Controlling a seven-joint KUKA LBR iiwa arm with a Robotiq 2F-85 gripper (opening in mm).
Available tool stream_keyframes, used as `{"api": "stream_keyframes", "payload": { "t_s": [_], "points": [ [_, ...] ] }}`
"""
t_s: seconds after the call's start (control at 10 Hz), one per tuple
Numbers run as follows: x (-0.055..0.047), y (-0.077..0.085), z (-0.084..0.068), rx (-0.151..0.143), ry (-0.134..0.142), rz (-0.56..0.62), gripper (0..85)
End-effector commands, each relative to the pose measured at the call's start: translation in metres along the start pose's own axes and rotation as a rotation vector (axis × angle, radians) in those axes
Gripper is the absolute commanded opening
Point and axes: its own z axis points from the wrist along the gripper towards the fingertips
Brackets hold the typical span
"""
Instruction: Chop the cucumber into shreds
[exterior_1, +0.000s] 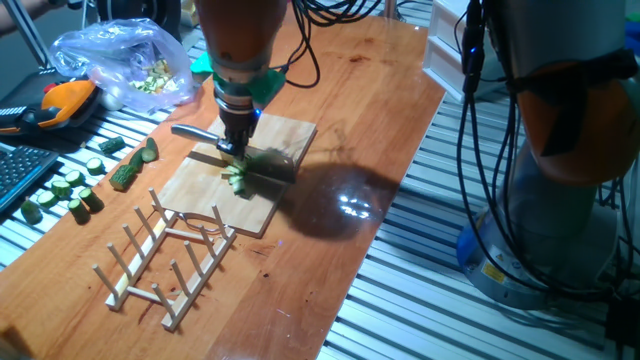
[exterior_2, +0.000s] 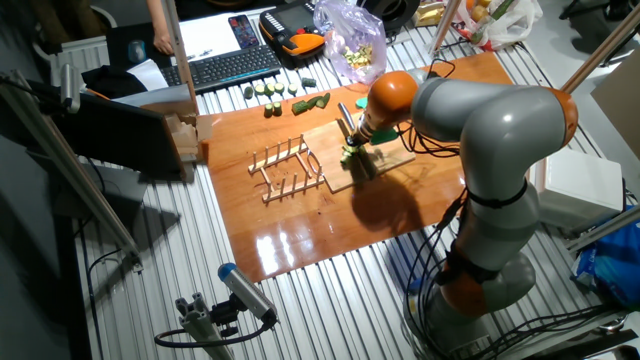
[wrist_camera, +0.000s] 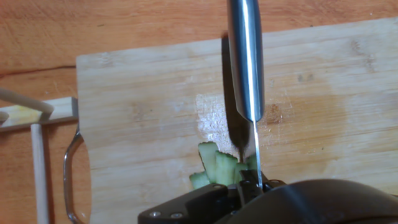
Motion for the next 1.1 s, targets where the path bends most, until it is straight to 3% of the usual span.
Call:
{"api": "stream_keyframes", "payload": {
  "t_s": [0.0,0.1,0.2,0.5,1.0],
  "points": [
    [-0.003,0.001,-0.007,-0.005,0.011,0.005,0.0],
    [-0.007,0.002,-0.015,-0.008,0.029,0.007,0.0],
    [-0.011,0.004,-0.023,-0.005,0.029,-0.006,0.0],
    [-0.016,0.007,-0.027,0.010,0.010,-0.054,0.0],
    [-0.030,0.006,-0.045,-0.011,0.051,0.032,0.0]
  ]
}}
